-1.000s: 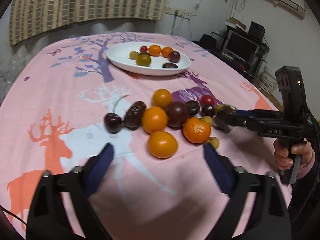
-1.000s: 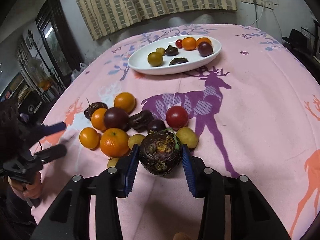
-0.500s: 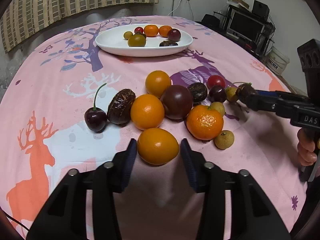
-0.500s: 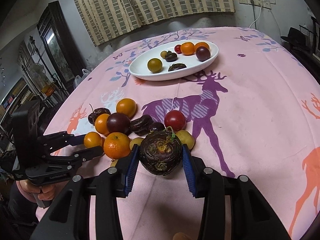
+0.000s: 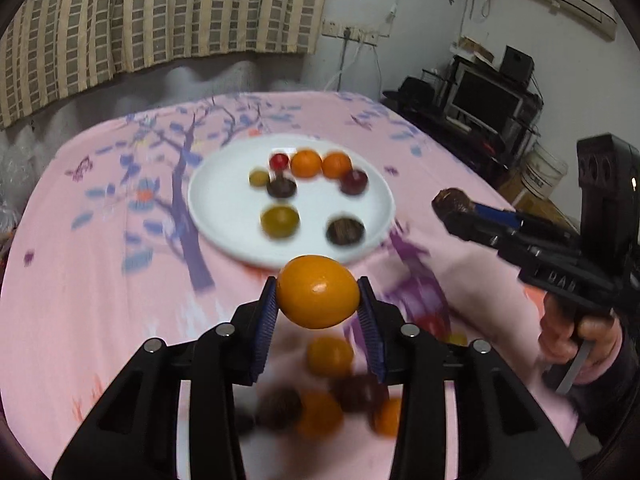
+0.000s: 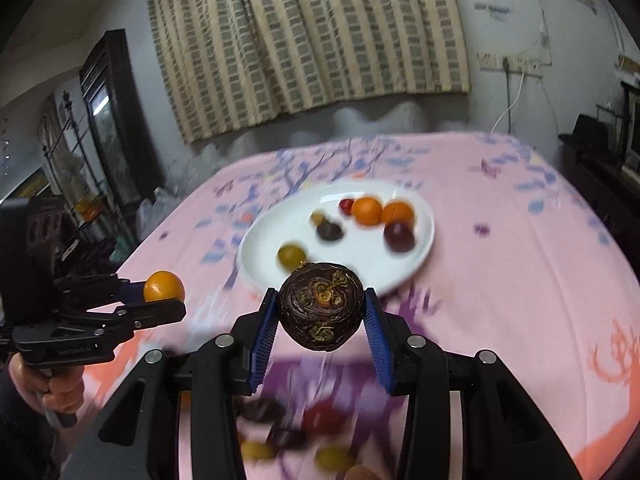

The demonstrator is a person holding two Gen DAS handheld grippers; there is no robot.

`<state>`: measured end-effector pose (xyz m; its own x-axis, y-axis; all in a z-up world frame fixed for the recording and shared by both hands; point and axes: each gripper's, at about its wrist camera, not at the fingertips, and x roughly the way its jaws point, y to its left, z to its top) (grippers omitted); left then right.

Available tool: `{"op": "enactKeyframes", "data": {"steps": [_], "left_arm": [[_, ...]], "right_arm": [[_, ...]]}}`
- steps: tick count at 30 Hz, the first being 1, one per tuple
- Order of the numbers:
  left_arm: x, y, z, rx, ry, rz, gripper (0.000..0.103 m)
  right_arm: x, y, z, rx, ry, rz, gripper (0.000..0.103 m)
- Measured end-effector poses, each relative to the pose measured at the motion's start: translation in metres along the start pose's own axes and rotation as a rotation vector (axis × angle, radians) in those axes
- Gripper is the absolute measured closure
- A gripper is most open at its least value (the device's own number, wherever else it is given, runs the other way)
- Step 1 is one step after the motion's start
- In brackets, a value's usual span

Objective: Organize fruits

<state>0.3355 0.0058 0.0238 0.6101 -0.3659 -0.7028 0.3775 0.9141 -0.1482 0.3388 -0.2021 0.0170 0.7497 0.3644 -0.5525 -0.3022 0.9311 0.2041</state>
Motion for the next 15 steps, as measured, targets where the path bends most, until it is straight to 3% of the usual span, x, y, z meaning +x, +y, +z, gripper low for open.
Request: {"op": "enactKeyframes", "data": {"steps": [5, 11, 12, 13, 14, 15], "left_arm": [[0.066, 0.016, 0.052, -0.034, 0.048, 0.055, 0.064], [0.121, 0.03, 0.068, -0.06, 0.12, 0.108, 0.064], [0.123, 0.032, 0.068, -0.075, 0.13, 0.119, 0.053], [0.121, 0.034, 0.068, -0.087, 0.134, 0.135, 0.041], [0.114, 0.035, 0.067, -0.099, 0.127, 0.154, 0.02], [0.1, 0.036, 0.065, -0.107, 0.089, 0.162, 0.015]], "right_arm": [[0.065, -0.015, 0.021, 0.047, 0.051, -0.004, 0.06], [0.101, -0.015, 0.021, 0.019, 0.096, -0.003, 0.058], [0.101, -0.015, 0.021, 0.012, 0.096, -0.006, 0.053], [0.097, -0.015, 0.02, 0.013, 0.093, -0.021, 0.034], [0.089, -0.015, 0.019, 0.018, 0.085, -0.027, 0.032], [0.078, -0.013, 0.019, 0.015, 0.082, -0.009, 0.032]]}}
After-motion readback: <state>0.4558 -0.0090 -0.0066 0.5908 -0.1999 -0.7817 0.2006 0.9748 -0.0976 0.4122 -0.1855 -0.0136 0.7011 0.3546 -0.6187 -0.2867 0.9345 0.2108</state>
